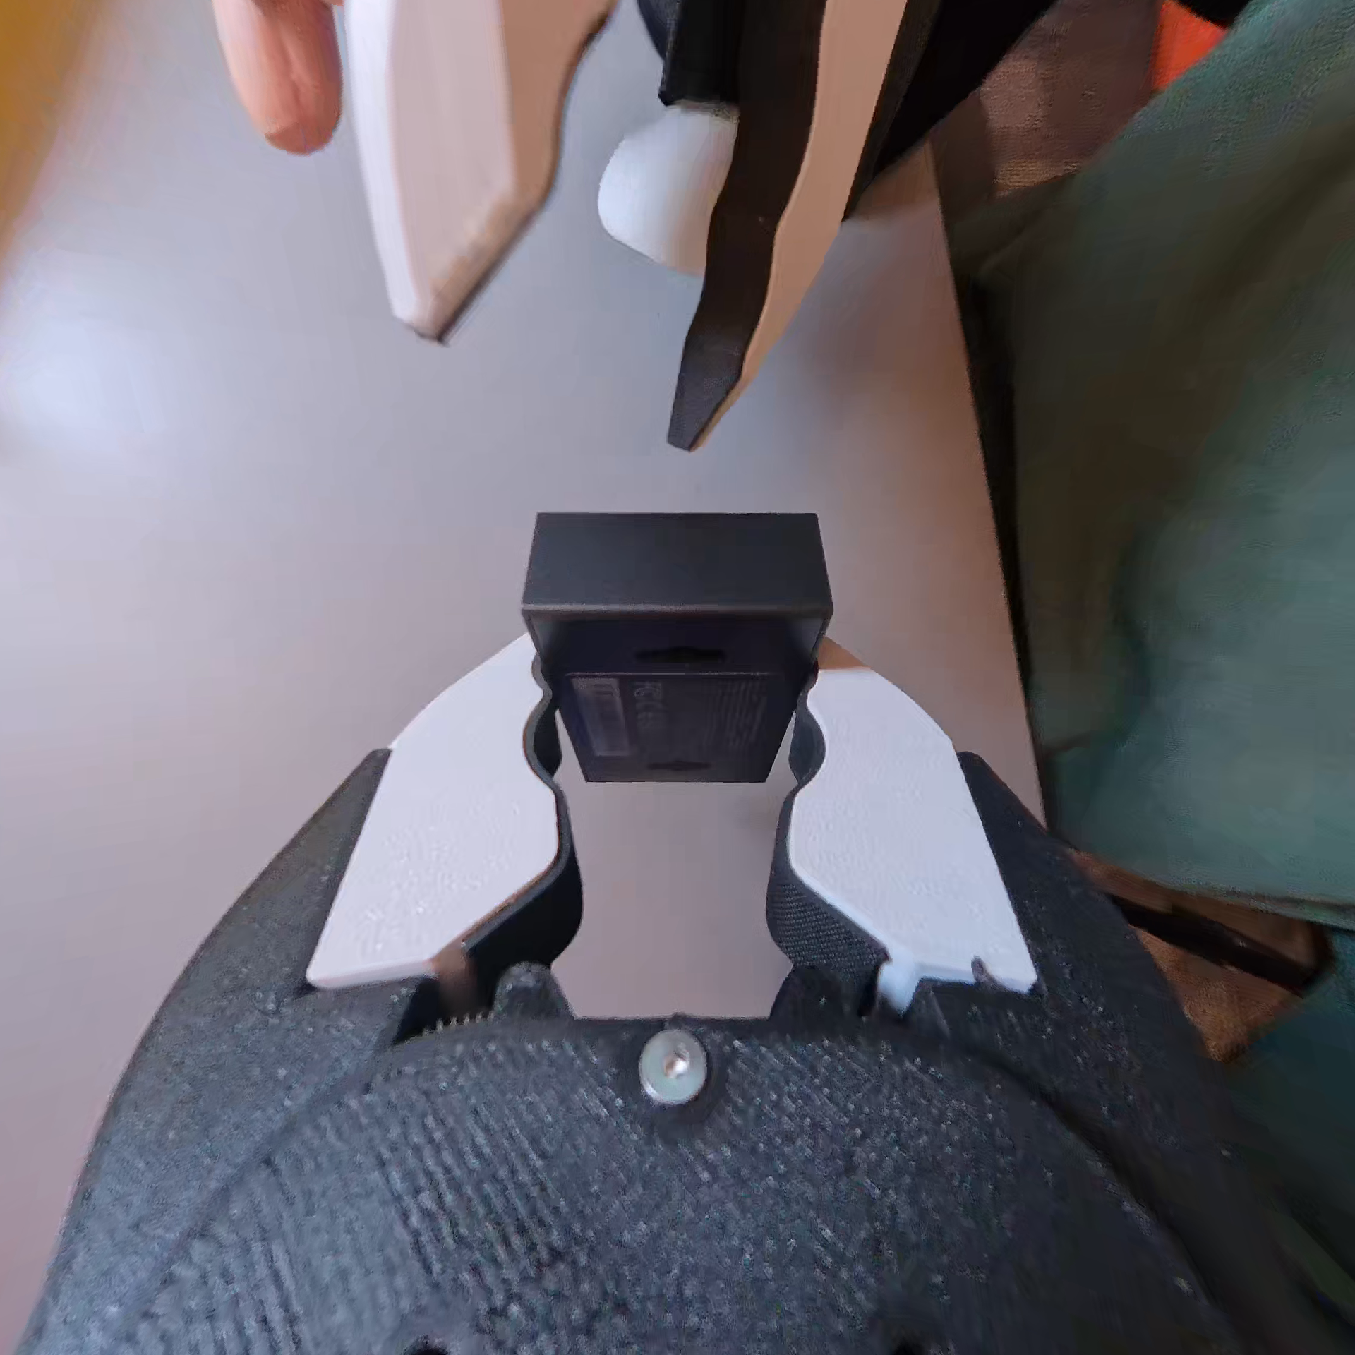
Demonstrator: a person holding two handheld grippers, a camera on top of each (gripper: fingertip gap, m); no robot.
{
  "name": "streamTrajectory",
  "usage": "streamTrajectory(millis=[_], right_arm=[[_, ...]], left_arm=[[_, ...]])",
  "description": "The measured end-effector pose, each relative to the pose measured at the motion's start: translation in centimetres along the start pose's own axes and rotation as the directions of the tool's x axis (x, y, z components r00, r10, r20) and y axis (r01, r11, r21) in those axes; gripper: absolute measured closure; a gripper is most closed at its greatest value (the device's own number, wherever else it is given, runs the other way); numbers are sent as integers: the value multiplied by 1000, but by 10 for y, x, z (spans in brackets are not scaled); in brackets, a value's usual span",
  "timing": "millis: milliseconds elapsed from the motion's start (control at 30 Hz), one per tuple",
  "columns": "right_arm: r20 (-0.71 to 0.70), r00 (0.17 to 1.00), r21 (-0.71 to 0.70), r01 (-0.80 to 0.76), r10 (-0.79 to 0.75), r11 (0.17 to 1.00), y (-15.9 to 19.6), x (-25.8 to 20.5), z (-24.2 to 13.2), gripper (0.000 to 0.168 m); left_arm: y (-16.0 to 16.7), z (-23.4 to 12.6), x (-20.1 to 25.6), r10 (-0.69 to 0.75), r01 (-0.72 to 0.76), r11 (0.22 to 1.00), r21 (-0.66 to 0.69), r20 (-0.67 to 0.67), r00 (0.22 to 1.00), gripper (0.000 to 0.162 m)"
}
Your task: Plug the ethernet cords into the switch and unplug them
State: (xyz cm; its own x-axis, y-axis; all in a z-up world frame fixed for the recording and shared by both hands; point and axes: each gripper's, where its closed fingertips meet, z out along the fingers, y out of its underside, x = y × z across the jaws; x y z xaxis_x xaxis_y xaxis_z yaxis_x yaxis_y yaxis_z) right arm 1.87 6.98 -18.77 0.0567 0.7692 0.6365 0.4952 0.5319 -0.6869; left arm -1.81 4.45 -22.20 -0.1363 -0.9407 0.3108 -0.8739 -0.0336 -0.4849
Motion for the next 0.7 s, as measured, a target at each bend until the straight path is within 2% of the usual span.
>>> streamTrajectory(millis=[100, 200, 267, 367, 400, 433, 500, 567, 633, 700], right_arm=[[39, 999, 14, 20, -21, 1000, -2, -12, 0, 107], [85, 992, 68, 86, -91, 994, -9, -28, 3, 120], [113, 984, 29, 132, -134, 991, -3, -36, 7, 120], [158, 977, 24, 143, -145, 989, 0, -49, 16, 123], [156, 975, 33, 153, -156, 988, 0, -52, 18, 131], [169, 971, 26, 169, -171, 985, 1, -57, 20, 138], [174, 970, 7, 173, -171, 985, 5, -59, 22, 140], [171, 976, -4, 140, -137, 990, 8, -56, 19, 141], [154, 984, -4, 96, -94, 995, 11, -48, 15, 141], [117, 991, -21, 62, -59, 998, 16, -37, 11, 141]], left_arm=[[-3, 12, 4, 16, -25, 997, -69, -131, 991, 101], [-3, 22, 7, 14, -50, 987, -150, -231, 973, 100], [-4, 26, 17, 18, -79, 982, -173, -329, 944, 100], [-7, 35, 20, 34, -116, 973, -200, -371, 928, 101], [-8, 38, 20, 35, -121, 971, -205, -382, 923, 101], [-8, 40, 20, 40, -127, 971, -201, -388, 921, 101], [-9, 42, 18, 49, -126, 977, -174, -392, 919, 100], [-15, 42, 14, 59, -100, 991, -92, -374, 925, 100], [-19, 39, 7, 86, -92, 996, -6, -307, 948, 98], [-21, 33, -4, 123, -114, 991, 63, -172, 977, 96]])
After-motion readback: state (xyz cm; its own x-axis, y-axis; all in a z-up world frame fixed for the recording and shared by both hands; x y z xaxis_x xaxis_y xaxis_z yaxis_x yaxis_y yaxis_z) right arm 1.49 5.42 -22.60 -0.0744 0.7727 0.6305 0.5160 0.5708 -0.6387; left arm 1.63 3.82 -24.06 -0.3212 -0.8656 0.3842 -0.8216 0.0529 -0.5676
